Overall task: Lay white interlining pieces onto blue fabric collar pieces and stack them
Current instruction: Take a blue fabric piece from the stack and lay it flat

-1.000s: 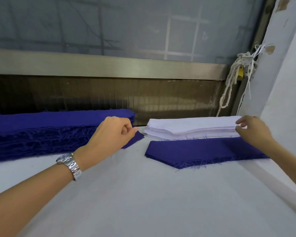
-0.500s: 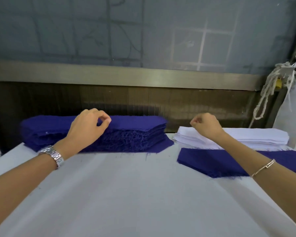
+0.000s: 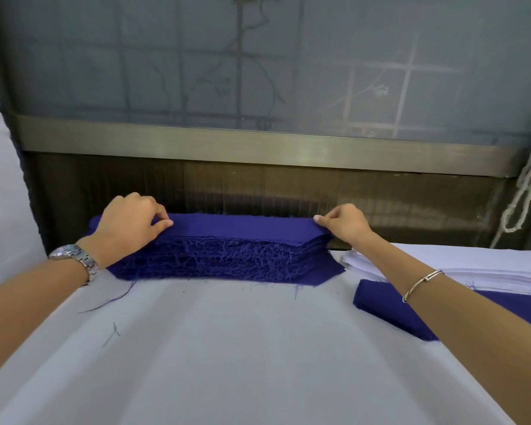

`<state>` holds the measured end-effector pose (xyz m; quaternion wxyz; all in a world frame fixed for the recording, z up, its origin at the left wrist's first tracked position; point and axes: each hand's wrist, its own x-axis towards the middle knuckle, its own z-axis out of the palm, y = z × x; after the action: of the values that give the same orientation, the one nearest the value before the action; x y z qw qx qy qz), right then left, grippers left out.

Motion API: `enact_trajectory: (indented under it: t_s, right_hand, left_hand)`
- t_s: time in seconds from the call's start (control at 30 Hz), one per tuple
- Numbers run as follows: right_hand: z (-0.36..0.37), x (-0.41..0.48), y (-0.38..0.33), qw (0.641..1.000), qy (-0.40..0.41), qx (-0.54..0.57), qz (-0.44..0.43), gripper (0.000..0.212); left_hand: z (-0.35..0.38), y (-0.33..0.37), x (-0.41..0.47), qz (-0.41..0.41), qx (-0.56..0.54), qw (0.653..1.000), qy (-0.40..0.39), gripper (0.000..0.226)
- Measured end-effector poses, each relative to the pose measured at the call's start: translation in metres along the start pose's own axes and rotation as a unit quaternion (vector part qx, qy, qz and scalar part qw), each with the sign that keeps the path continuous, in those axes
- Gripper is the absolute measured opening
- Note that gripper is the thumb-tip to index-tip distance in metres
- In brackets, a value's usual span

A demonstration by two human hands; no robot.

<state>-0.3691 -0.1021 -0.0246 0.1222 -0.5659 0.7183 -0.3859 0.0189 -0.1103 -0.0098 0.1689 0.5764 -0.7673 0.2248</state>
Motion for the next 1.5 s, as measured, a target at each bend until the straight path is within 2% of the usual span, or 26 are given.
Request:
enact_trajectory:
  t_s: [0.2, 0.4, 0.53, 0.63, 0.77, 1.0, 1.23, 1.33, 1.5]
  right_hand:
    - [0.001, 0.005, -0.003, 1.000, 0.006, 0.017, 0.008, 0.020]
    - [0.000, -0.002, -0.003, 0.997, 0.043, -0.026, -0.057, 0.021]
    - [0.001, -0.006, -0.003, 0.992, 0.061, -0.042, -0.098, 0.024]
    - [0.002, -0.008, -0.001, 0.987, 0.093, -0.050, -0.124, 0.023]
    - [0.002, -0.012, 0.002, 0.980, 0.122, -0.018, -0.153, 0.028]
    - [0.000, -0.011, 0.007, 0.981, 0.107, 0.013, -0.164, 0.030]
    - [0.003, -0.015, 0.012, 0.973, 0.139, 0.038, -0.181, 0.009]
    - [0.002, -0.020, 0.016, 0.968, 0.137, 0.082, -0.195, 0.008]
    - [-0.003, -0.028, 0.025, 0.962, 0.111, 0.112, -0.225, 0.008]
  left_hand:
    - [0.004, 0.004, 0.005, -0.023, -0.060, 0.998, -0.009, 0.022]
    - [0.007, 0.007, 0.014, -0.057, -0.160, 0.984, -0.045, 0.021]
    - [0.010, 0.009, 0.023, -0.050, -0.173, 0.982, -0.059, 0.022]
    - [0.012, 0.009, 0.032, -0.038, -0.192, 0.977, -0.079, 0.031]
    - [0.017, 0.007, 0.043, -0.031, -0.204, 0.972, -0.114, 0.039]
    - [0.027, -0.001, 0.054, -0.036, -0.223, 0.964, -0.140, 0.041]
    - [0.026, 0.000, 0.058, -0.027, -0.230, 0.961, -0.150, 0.043]
    - [0.024, 0.000, 0.055, -0.013, -0.200, 0.972, -0.125, 0.037]
    - [0.018, -0.005, 0.045, 0.029, -0.112, 0.993, -0.021, 0.024]
